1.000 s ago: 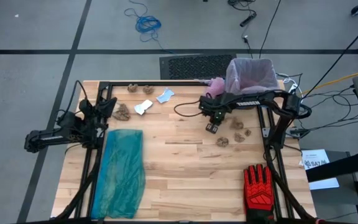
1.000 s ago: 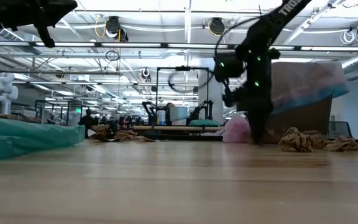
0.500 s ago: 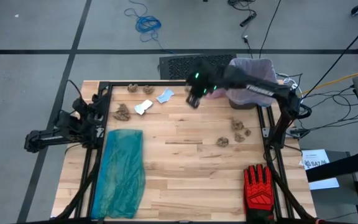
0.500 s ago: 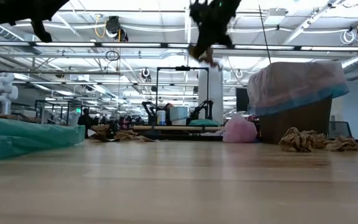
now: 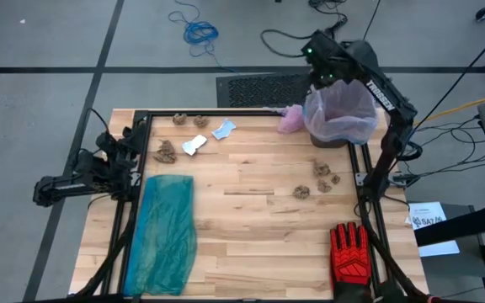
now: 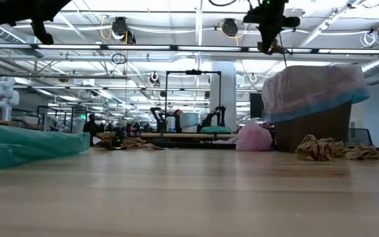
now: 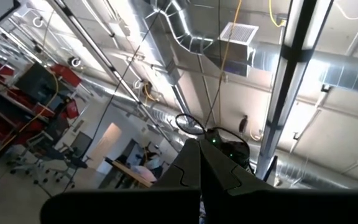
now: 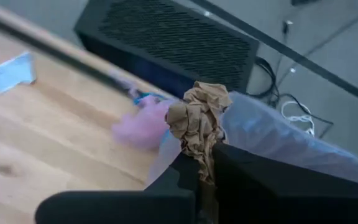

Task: Place trash/remove bag and relplace
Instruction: Put the brown napkin into the trash bin, then put the pink trash bag into the trash bin

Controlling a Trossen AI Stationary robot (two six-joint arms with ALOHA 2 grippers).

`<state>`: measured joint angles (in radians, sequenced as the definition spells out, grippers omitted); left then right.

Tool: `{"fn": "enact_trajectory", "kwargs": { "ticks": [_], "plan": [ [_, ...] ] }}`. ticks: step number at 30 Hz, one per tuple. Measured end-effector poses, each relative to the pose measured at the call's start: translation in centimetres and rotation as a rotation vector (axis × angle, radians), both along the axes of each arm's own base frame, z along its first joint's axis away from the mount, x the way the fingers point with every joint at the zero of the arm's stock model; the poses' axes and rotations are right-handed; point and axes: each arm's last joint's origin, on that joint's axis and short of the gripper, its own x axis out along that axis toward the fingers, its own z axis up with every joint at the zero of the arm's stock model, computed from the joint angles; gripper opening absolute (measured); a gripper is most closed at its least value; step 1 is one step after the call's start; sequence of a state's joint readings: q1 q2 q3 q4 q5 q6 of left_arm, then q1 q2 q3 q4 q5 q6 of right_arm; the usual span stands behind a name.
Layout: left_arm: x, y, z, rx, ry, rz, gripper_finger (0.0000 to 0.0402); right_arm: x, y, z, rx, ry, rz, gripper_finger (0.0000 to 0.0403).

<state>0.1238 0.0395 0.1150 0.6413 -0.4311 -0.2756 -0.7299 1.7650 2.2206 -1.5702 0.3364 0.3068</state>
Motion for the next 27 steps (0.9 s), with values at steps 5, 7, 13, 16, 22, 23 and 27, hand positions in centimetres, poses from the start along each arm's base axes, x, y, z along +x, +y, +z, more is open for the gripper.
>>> {"fn": "enact_trajectory", "kwargs": {
  "ticks": [5, 7, 13, 16, 22, 23, 27],
  "plan": [
    [0.0, 0.0, 0.0, -0.006, -0.003, 0.001, 0.0, -1.5, -2.4, -1.8, 0.057, 0.044, -0.1, 0.0006],
    [0.0, 0.0, 0.0, -0.006, -0.003, 0.001, 0.0, -2.0, -3.1, -2.9, 0.113, 0.046, -0.115, 0.0008],
    [0.0, 0.0, 0.0, -0.006, -0.004, 0.0, 0.0, -2.7, -4.2, -6.6, 0.278, 0.069, -0.188, 0.0042],
    [0.0, 0.0, 0.0, -0.004, -0.004, -0.003, 0.0, -3.0, -4.4, -8.1, 0.322, 0.108, -0.205, 0.0079],
    [0.0, 0.0, 0.0, -0.003, -0.004, -0.005, 0.0, -3.0, -4.5, -8.1, 0.322, 0.117, -0.179, 0.0151],
    [0.0, 0.0, 0.0, -0.004, -0.004, -0.005, 0.0, -2.9, -4.4, -7.6, 0.312, 0.106, -0.166, 0.0161],
    [0.0, 0.0, 0.0, -0.003, -0.004, -0.005, 0.0, -2.2, -3.6, -4.6, 0.245, 0.009, -0.069, 0.019]
  ]
}}
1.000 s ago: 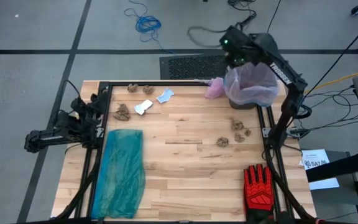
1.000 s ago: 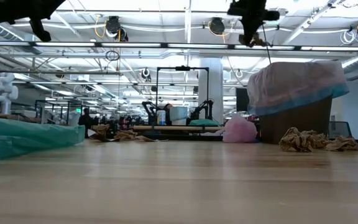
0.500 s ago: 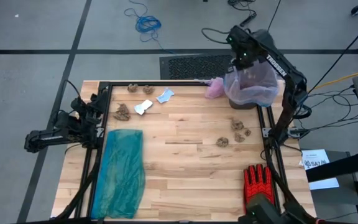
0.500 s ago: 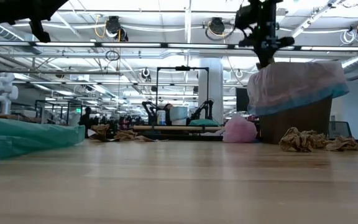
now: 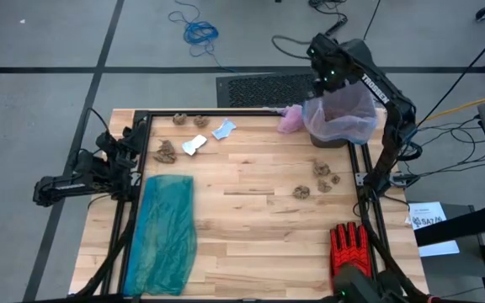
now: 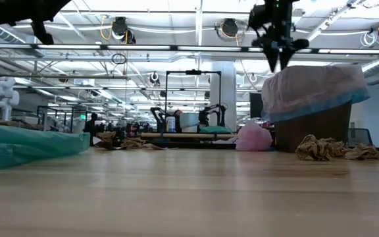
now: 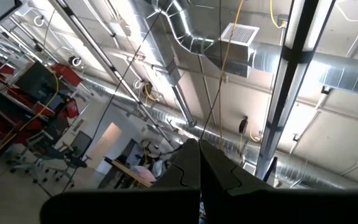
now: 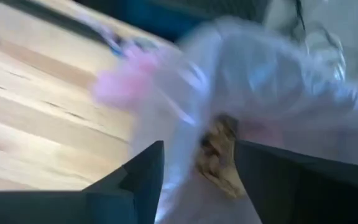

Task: Place trash/remove bag and relplace
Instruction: Put the pink trash bag into the trash bin

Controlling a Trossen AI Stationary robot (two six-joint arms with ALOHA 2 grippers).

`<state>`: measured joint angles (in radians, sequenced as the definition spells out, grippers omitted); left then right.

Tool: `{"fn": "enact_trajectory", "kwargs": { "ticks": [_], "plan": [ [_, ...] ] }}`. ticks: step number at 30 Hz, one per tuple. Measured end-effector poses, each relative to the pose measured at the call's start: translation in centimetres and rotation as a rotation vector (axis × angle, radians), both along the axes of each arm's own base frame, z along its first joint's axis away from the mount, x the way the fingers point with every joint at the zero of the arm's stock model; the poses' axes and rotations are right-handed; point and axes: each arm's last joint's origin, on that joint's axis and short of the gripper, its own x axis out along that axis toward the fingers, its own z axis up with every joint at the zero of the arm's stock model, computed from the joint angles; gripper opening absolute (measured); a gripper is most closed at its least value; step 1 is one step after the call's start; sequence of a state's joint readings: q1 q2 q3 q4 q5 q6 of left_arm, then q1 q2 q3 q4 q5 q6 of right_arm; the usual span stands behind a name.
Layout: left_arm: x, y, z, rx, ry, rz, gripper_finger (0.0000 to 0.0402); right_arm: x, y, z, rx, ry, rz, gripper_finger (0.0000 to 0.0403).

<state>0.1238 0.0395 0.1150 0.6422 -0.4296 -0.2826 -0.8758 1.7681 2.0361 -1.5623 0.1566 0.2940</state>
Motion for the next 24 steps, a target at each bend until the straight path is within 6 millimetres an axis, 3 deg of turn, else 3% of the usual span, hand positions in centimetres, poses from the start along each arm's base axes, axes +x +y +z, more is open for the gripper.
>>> {"fn": "enact_trajectory", "kwargs": {
  "ticks": [6, 10, 16, 24],
  "plan": [
    [0.0, 0.0, 0.0, 0.002, -0.004, -0.001, 0.0, 2.9, 3.0, 4.8, -0.213, -0.139, 0.239, 0.0195],
    [0.0, 0.0, 0.0, 0.001, -0.004, 0.0, 0.0, 5.8, 4.9, 4.8, -0.267, -0.141, 0.446, 0.018],
    [0.0, 0.0, 0.0, 0.0, -0.003, 0.002, 0.0, 10.1, 5.0, 0.6, -0.205, 0.065, 0.587, 0.0173],
    [0.0, 0.0, 0.0, 0.001, -0.003, -0.001, 0.0, 13.9, 1.9, -7.7, -0.025, 0.368, 0.665, 0.0251]
  ]
}}
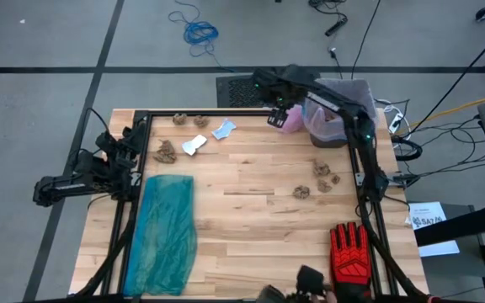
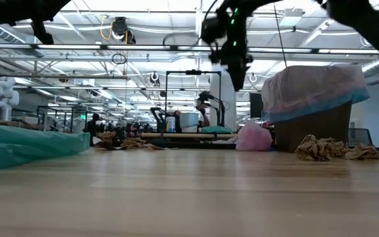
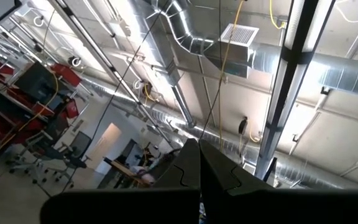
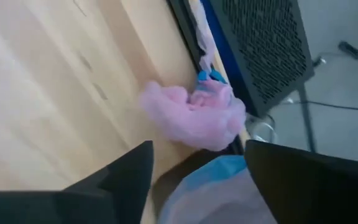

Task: Place trash/remove bag and relplace
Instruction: Put the pink trash bag into the trash bin

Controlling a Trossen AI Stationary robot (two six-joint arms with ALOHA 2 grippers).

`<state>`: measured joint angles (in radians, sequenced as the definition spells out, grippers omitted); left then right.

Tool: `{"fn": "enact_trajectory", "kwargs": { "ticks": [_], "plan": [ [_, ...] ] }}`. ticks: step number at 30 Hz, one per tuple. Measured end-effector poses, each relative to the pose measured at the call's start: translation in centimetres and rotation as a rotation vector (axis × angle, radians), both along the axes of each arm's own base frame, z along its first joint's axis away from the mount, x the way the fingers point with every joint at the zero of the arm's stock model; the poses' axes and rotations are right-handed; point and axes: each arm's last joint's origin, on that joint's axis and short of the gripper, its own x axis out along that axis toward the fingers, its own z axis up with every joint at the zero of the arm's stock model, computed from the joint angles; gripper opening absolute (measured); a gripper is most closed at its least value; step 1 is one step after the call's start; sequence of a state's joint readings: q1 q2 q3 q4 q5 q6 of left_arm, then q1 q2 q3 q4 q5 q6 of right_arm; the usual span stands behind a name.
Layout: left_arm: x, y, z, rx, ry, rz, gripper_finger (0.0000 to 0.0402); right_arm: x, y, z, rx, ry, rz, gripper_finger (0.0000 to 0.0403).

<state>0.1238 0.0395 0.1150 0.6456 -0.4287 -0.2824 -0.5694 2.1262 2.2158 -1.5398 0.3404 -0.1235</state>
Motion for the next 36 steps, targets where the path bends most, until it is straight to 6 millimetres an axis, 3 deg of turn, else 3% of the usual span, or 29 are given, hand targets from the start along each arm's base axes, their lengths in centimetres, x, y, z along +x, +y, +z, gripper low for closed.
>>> {"fn": "enact_trajectory", "kwargs": {
  "ticks": [5, 9, 19, 24, 30, 36],
  "plan": [
    [0.0, 0.0, 0.0, 0.006, 0.001, -0.007, 0.0, 1.0, -2.2, -4.3, 0.038, 0.125, 0.021, 0.029],
    [0.0, -0.1, 0.0, 0.019, 0.002, -0.022, 0.0, 0.8, -3.9, -6.5, 0.08, 0.164, -0.019, 0.0301],
    [0.1, -0.1, 0.0, 0.029, 0.003, -0.034, 0.0, -0.8, -7.0, -9.5, 0.166, 0.181, -0.133, 0.0302],
    [0.1, -0.1, 0.0, 0.037, 0.006, -0.044, 0.0, -1.0, -7.4, -10.7, 0.254, 0.165, -0.169, 0.0298],
    [0.1, -0.1, 0.0, 0.037, 0.008, -0.044, 0.0, 0.0, -6.6, -11.6, 0.361, 0.111, -0.158, 0.0232],
    [0.1, -0.1, 0.0, 0.037, 0.008, -0.044, 0.0, 1.7, -4.3, -11.2, 0.487, 0.017, -0.109, 0.0082]
  ]
}}
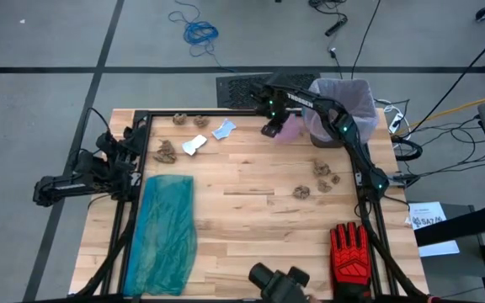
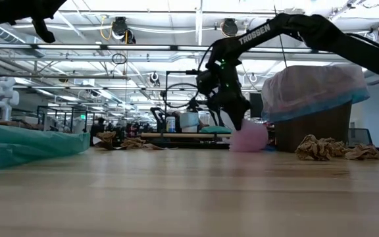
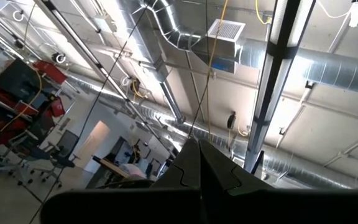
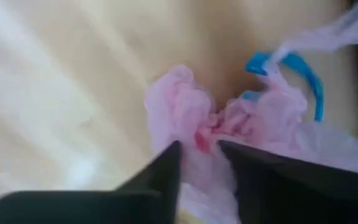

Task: Place trash/remove bag and relplace
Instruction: Put the pink trash bag into the trash bin

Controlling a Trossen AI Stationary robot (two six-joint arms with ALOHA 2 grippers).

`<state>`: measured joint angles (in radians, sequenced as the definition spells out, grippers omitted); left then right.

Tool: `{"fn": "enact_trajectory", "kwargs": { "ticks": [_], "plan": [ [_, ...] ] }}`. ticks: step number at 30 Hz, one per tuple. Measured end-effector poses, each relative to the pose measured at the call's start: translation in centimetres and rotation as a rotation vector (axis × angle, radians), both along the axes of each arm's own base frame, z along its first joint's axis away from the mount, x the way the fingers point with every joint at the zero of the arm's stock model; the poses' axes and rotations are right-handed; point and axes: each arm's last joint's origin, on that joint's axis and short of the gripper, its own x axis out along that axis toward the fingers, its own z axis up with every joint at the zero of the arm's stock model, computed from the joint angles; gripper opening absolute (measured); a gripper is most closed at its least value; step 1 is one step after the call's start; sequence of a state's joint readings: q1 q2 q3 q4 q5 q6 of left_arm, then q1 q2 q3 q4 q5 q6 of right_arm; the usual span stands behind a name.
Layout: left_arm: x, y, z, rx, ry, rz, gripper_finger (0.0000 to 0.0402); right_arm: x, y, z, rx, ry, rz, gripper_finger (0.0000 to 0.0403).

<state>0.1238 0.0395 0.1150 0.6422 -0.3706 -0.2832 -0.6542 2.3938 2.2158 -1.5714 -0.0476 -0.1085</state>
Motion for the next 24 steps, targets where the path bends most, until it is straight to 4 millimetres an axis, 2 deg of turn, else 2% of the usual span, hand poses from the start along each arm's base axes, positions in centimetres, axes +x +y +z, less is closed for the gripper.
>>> {"fn": "enact_trajectory", "kwargs": {
  "ticks": [2, 3, 8, 12, 17, 24],
  "plan": [
    [0.0, 0.0, 0.0, 0.0, 0.0, 0.0, 0.0, 0.6, 0.9, 0.3, 0.049, -0.047, 0.008, 0.0029],
    [0.0, 0.0, 0.0, 0.0, 0.0, 0.0, 0.0, 1.0, 1.5, 0.5, 0.077, -0.071, 0.013, 0.0014],
    [0.0, 0.0, 0.0, 0.0, 0.0, 0.0, 0.0, 2.4, 4.5, 2.2, 0.173, -0.175, 0.032, 0.0021],
    [0.0, 0.0, 0.0, 0.0, 0.0, 0.0, 0.0, 3.2, 6.7, 3.9, 0.098, -0.181, 0.089, 0.003],
    [0.0, 0.0, 0.0, 0.0, 0.0, 0.0, 0.0, 3.7, 8.3, 5.9, -0.023, -0.221, 0.147, 0.008],
    [0.0, 0.0, 0.0, 0.0, -0.001, 0.0, 0.0, 3.7, 9.2, 7.9, -0.09, -0.288, 0.14, 0.0205]
  ]
}}
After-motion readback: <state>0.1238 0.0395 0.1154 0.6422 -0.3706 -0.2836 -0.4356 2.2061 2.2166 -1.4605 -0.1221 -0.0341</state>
